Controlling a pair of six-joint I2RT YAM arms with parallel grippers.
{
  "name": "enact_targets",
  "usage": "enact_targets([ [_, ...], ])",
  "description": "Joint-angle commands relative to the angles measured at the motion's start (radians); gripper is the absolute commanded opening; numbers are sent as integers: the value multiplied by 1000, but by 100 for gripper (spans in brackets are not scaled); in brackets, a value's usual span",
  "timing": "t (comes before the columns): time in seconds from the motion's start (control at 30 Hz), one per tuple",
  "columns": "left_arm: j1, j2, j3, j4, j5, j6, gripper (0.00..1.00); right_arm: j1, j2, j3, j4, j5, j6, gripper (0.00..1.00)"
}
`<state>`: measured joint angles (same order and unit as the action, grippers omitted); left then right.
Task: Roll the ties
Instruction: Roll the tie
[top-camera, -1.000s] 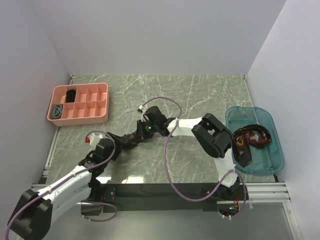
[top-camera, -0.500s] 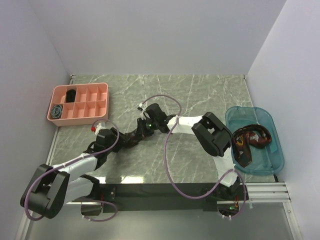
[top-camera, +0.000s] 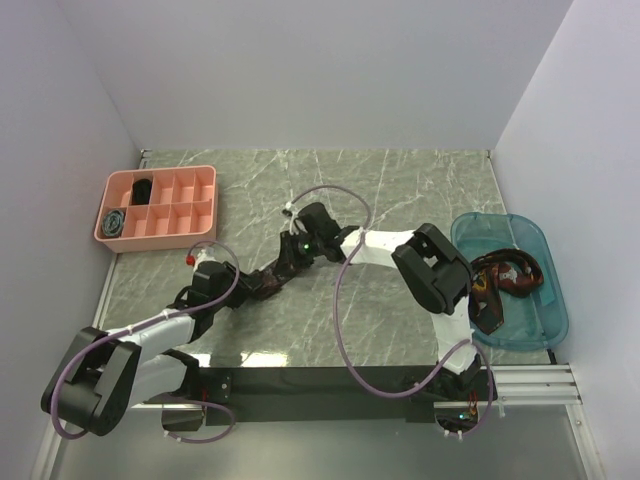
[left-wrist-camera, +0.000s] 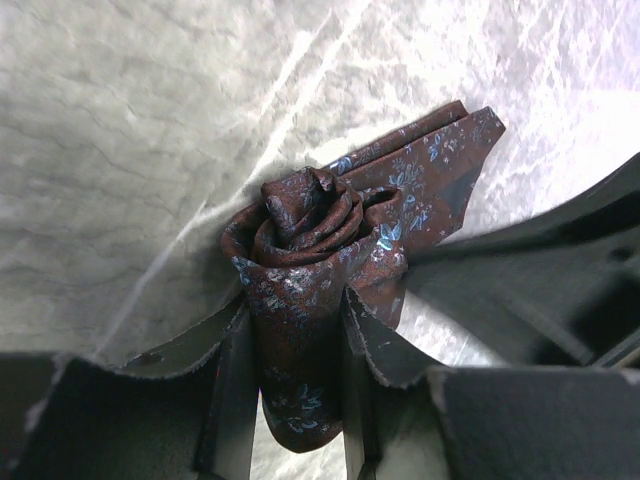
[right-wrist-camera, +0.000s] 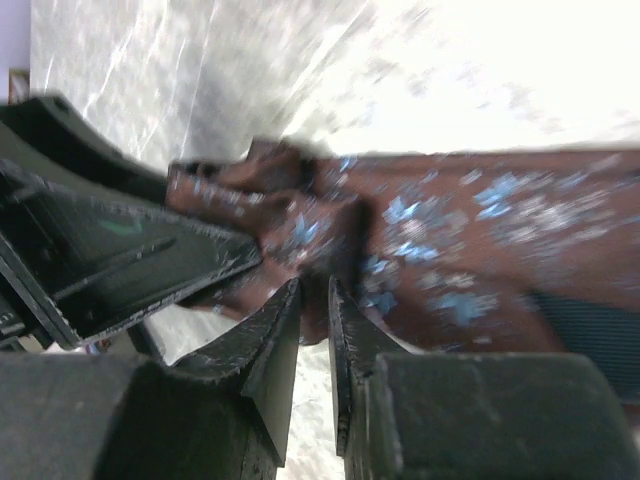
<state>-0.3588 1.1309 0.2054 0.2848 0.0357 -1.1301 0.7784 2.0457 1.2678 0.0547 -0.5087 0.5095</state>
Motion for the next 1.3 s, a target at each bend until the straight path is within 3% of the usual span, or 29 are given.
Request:
enact_targets([
  [0.0, -8, 24, -34, -35, 67, 12, 1, -63, -67, 16, -15, 59, -19, 25],
  [0.2, -8, 49, -20, -21, 99, 36, 1, -80, -7, 53, -36, 131, -6, 25],
  [0.47, -9, 69, 31, -78, 135, 75, 1, -93, -28, -139, 60, 176, 109, 23],
  [0.67, -9, -9, 75, -245, 34, 66, 1, -94, -65, -278, 62, 225, 149, 23],
  [1.03, -9, -105, 66, -299, -33, 23, 3, -106, -111, -409, 56, 303, 219, 22],
  [1.27, -15, -56, 77, -315, -33, 68, 1, -100, -182, -415, 80, 269, 181, 22],
])
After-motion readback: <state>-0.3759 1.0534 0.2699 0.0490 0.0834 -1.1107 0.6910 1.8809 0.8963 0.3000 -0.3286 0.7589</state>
